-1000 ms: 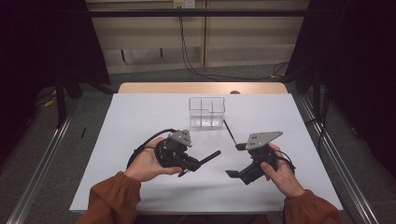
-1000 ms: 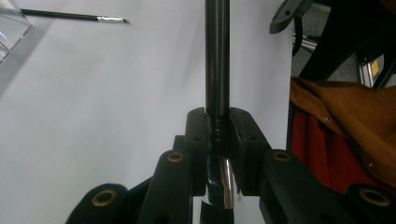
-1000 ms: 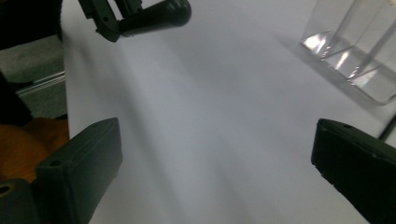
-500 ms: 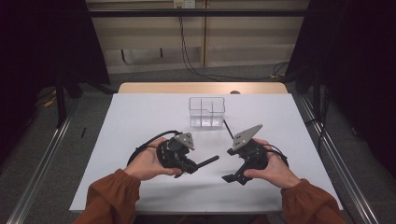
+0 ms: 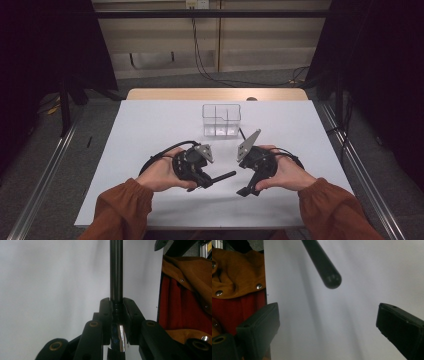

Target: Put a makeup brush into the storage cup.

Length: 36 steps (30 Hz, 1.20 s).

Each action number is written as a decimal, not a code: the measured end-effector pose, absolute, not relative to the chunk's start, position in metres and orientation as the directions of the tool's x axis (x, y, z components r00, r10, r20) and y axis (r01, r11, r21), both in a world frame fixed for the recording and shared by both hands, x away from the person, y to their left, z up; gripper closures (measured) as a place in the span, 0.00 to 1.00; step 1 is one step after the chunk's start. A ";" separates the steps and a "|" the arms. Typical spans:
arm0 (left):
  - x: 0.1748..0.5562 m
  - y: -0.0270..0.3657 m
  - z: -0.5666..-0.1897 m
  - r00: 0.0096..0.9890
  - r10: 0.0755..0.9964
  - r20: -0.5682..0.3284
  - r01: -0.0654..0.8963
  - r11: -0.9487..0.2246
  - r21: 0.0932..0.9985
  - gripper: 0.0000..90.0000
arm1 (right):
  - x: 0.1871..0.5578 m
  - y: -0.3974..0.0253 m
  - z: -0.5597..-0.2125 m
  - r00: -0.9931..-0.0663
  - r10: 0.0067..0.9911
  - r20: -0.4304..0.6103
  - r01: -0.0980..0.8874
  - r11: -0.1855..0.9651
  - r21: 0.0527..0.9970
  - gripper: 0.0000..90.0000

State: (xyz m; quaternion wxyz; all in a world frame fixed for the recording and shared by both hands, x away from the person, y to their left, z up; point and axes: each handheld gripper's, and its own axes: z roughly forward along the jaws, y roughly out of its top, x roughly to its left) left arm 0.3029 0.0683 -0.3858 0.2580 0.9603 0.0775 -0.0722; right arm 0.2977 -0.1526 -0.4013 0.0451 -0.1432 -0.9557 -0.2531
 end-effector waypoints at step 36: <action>0.305 0.063 -0.392 0.981 0.090 -0.171 0.158 -0.883 0.443 0.87 | 0.311 -0.126 -0.396 -0.973 0.129 0.189 0.200 0.882 0.427 0.60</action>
